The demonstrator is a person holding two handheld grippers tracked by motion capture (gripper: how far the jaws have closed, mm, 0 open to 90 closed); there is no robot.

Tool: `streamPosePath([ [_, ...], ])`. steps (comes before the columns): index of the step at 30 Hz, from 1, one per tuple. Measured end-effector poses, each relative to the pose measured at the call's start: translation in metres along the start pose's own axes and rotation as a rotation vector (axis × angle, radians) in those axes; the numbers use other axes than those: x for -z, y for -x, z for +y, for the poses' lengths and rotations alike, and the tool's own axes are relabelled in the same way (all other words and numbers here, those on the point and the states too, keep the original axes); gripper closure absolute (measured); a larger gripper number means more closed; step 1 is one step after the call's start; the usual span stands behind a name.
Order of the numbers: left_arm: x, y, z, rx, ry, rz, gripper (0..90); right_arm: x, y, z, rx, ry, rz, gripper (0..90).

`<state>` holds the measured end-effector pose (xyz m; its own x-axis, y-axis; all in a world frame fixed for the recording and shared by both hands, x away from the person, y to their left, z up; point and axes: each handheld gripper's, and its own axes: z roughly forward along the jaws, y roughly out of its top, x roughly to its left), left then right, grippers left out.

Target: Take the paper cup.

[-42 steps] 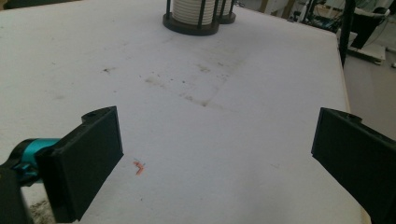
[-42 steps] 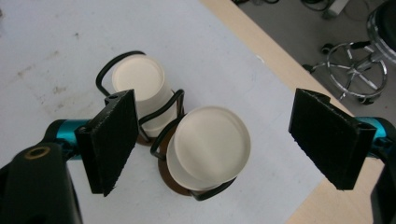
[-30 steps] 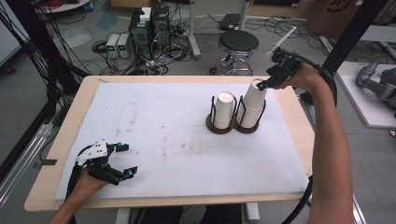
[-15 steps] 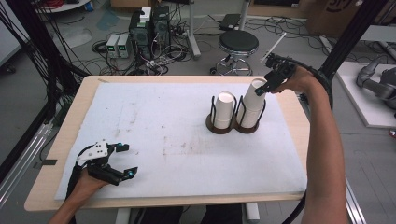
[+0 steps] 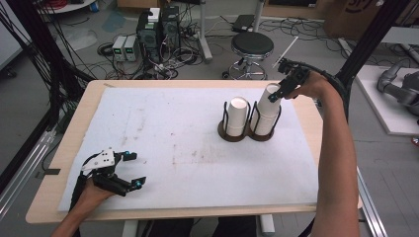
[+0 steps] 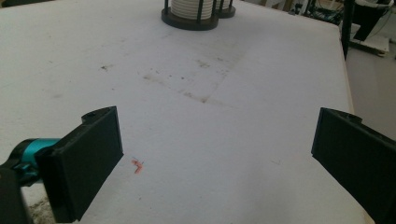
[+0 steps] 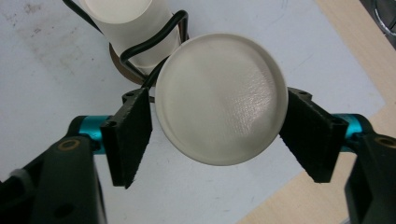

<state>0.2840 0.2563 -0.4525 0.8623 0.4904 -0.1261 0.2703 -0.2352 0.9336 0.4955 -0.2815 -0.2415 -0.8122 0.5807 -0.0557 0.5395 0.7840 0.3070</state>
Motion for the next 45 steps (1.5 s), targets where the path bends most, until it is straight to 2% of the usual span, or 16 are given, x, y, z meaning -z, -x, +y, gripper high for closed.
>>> streamPosePath([
  [6, 0.0000, -0.0004, 0.0001, 0.001, -0.002, 0.001, 1.8, -0.0013, 0.0035, 0.0015, -0.003, -0.002, 0.015, 34.7],
  [32, -0.0003, -0.0003, 0.0002, -0.001, -0.006, 0.007, 1.8, 0.0014, 0.0010, 0.0025, -0.002, -0.025, 0.007, 36.0],
  [45, -0.0009, -0.0001, 0.0003, -0.002, -0.009, 0.005, 1.8, 0.0054, -0.0007, 0.0032, -0.007, -0.004, -0.002, 36.8],
])
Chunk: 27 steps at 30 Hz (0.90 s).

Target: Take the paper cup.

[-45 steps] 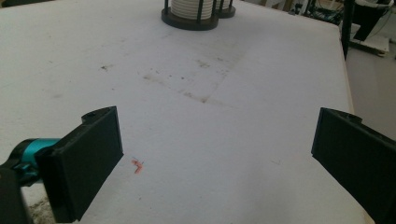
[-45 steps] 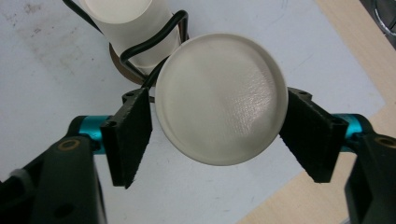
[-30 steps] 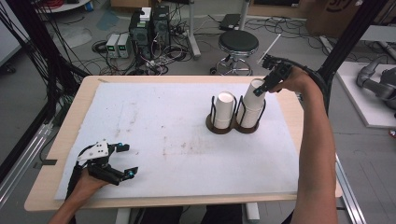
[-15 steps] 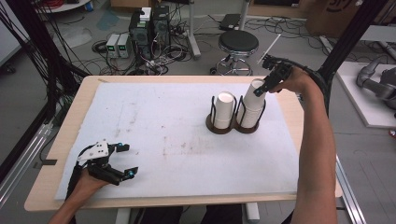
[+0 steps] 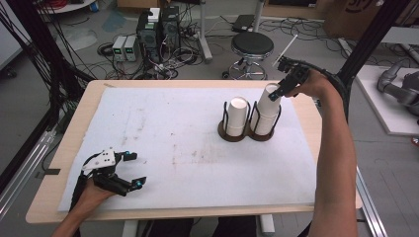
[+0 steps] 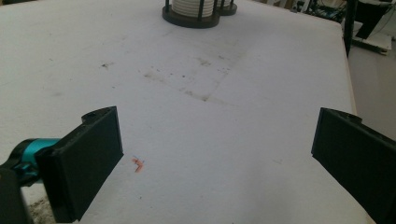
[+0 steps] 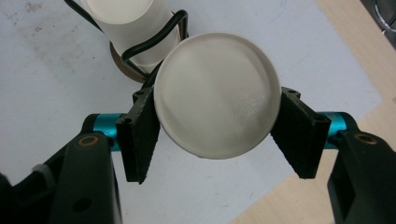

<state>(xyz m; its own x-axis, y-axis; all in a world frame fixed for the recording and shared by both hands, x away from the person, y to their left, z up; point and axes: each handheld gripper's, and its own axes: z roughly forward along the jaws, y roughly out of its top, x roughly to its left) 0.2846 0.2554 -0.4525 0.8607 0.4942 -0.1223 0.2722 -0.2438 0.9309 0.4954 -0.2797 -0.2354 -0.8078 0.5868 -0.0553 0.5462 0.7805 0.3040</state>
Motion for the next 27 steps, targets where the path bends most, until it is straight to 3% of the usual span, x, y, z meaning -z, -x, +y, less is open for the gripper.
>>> streamPosePath([
  [4, 0.000, 0.000, 0.000, -0.001, -0.002, 0.001, 1.8, 0.002, 0.000, 0.000, 0.000, -0.004, 0.002, 37.0],
  [6, 0.000, 0.000, 0.000, -0.001, -0.004, 0.001, 1.8, 0.009, 0.000, -0.001, -0.011, 0.036, -0.005, 37.3],
  [12, 0.000, 0.000, 0.000, -0.003, -0.007, 0.001, 1.8, 0.019, -0.002, -0.002, -0.010, 0.049, -0.013, 37.4],
  [27, 0.000, 0.001, 0.000, -0.008, -0.008, 0.001, 1.8, 0.055, -0.010, 0.004, 0.009, 0.079, -0.066, 37.3],
])
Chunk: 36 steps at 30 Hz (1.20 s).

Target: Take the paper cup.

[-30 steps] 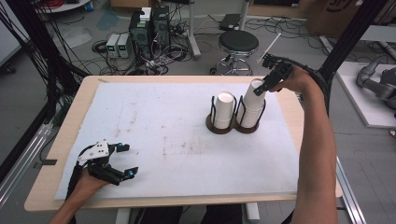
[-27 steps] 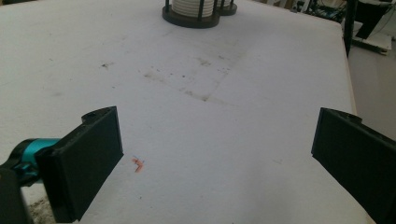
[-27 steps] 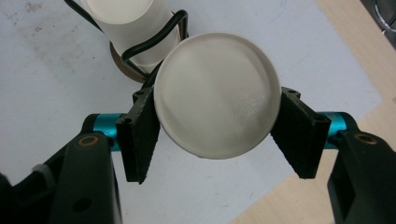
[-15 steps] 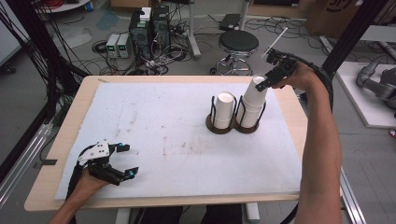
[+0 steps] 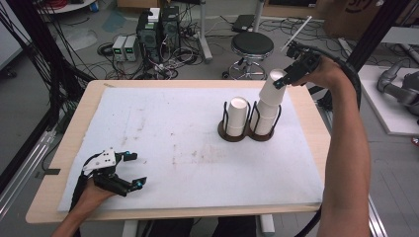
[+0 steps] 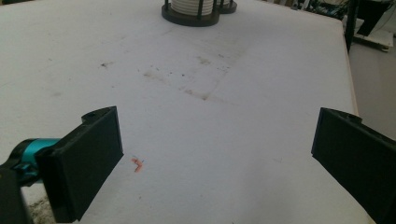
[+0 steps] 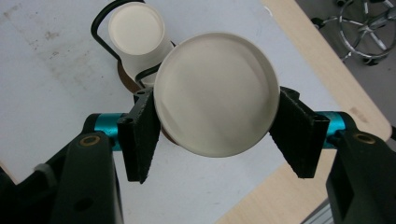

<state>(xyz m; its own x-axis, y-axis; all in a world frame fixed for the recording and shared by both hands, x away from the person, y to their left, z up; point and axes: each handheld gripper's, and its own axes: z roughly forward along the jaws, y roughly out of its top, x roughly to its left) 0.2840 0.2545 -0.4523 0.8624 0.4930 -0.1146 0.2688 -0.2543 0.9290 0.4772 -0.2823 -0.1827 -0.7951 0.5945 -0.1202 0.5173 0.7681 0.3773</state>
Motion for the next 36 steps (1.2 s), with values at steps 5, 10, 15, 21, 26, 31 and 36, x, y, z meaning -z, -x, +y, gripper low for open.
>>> streamPosePath([
  [5, 0.000, 0.000, 0.000, 0.003, 0.001, 0.001, 1.8, 0.015, -0.003, 0.003, 0.018, 0.025, -0.007, 37.3],
  [10, 0.000, 0.000, 0.000, -0.001, 0.000, 0.000, 1.8, 0.031, -0.007, 0.008, 0.029, 0.044, -0.021, 37.3],
  [15, 0.000, 0.000, 0.000, -0.001, -0.001, 0.001, 1.8, 0.044, -0.011, 0.010, 0.047, 0.063, -0.040, 37.3],
  [21, 0.000, 0.000, 0.000, -0.001, -0.003, 0.002, 1.8, 0.057, -0.022, 0.009, 0.084, 0.104, -0.040, 37.3],
  [26, 0.000, 0.000, 0.000, -0.007, -0.007, 0.002, 1.8, 0.063, -0.032, 0.008, 0.126, 0.129, -0.036, 37.3],
  [31, -0.001, 0.001, 0.000, -0.007, -0.006, 0.005, 1.8, 0.069, -0.044, 0.007, 0.165, 0.162, -0.026, 37.3],
  [36, -0.001, 0.001, 0.000, -0.004, -0.007, 0.006, 1.8, 0.073, -0.055, -0.001, 0.183, 0.245, 0.017, 37.3],
])
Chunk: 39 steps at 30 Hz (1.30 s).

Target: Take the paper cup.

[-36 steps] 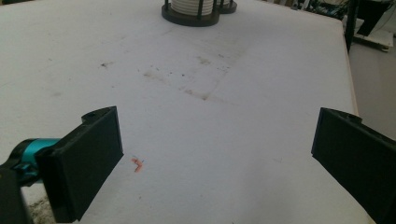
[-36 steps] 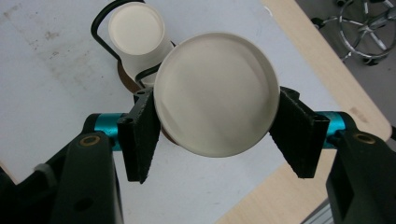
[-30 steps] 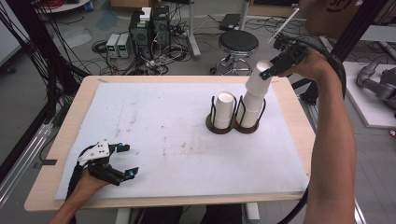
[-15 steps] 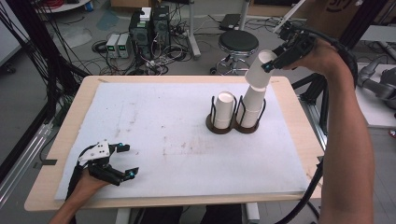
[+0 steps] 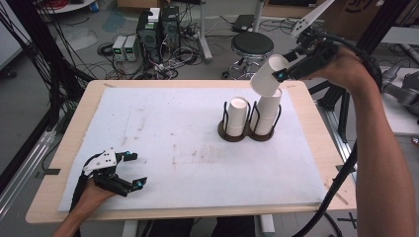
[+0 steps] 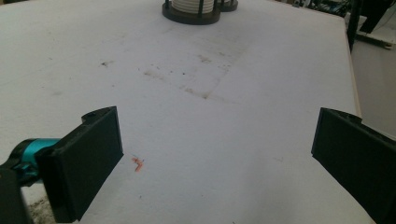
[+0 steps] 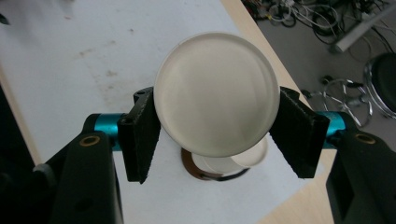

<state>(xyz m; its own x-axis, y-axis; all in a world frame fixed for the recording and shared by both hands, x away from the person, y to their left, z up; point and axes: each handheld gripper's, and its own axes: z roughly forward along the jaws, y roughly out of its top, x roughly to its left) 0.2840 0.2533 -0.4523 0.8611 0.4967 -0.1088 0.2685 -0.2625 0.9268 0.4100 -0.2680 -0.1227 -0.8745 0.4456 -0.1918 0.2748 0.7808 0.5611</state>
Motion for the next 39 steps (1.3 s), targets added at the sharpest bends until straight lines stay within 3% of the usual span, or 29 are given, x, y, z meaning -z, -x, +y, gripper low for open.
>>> streamPosePath([
  [8, 0.000, 0.000, 0.000, -0.008, -0.006, -0.001, 1.8, -0.006, -0.021, -0.012, 0.022, 0.035, 0.040, 37.3],
  [14, 0.000, 0.001, 0.000, -0.010, -0.004, 0.001, 1.8, -0.018, -0.039, -0.027, 0.023, 0.104, 0.106, 37.3],
  [19, 0.000, 0.002, 0.000, -0.017, -0.007, 0.000, 1.8, -0.025, -0.048, -0.037, 0.028, 0.127, 0.123, 37.3],
  [28, 0.000, 0.001, 0.000, -0.014, -0.007, -0.005, 1.8, -0.043, -0.079, -0.062, 0.044, 0.203, 0.167, 37.3],
  [39, 0.000, 0.001, 0.000, -0.014, -0.006, -0.004, 1.8, -0.069, -0.102, -0.079, 0.041, 0.280, 0.203, 37.3],
])
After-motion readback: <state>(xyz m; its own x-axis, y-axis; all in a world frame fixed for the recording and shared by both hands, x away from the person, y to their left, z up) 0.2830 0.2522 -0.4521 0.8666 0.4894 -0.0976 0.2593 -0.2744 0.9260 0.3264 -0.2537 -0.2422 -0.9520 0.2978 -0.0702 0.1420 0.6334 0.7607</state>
